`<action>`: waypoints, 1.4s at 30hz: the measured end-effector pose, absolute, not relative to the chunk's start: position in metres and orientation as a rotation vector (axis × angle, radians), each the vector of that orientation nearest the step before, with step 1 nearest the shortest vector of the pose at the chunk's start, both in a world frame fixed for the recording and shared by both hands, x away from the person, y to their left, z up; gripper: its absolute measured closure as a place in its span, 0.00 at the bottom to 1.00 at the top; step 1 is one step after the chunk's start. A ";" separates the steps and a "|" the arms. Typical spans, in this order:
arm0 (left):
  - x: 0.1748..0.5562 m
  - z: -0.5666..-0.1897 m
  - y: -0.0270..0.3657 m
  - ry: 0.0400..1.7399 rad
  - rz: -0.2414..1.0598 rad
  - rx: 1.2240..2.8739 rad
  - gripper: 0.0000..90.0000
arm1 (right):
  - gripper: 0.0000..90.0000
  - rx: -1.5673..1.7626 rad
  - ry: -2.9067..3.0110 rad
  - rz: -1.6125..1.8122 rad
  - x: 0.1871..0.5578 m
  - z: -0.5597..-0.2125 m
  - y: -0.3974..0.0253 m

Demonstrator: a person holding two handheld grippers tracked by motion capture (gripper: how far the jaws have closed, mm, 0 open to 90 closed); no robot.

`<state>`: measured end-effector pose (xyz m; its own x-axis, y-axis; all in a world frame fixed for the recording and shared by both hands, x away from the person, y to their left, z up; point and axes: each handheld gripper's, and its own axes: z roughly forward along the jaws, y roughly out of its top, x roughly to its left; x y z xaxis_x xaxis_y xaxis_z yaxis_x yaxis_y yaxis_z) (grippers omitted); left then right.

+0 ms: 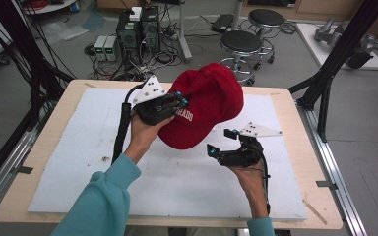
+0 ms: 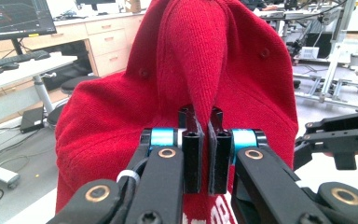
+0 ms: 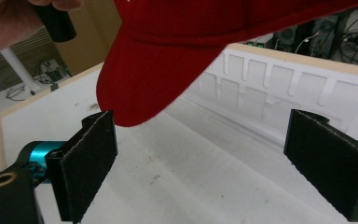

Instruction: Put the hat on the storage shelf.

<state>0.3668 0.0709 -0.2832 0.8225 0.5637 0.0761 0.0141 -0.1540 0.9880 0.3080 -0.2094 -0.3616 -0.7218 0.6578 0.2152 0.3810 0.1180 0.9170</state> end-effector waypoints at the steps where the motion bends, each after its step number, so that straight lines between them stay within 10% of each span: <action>1: 0.367 -0.284 0.070 0.459 0.510 1.671 0.96 | 0.09 1.028 2.154 1.644 0.310 -0.363 -0.208; 42: 0.368 -0.287 0.070 0.466 0.497 1.639 0.96 | 0.79 0.949 2.079 2.028 0.322 -0.359 -0.199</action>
<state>0.3681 0.0703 -0.2868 0.8229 0.5656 0.0543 0.0172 -0.1204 0.9926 0.3220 -0.1992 -0.3594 -0.8039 0.4786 0.3532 0.3650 -0.0720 0.9282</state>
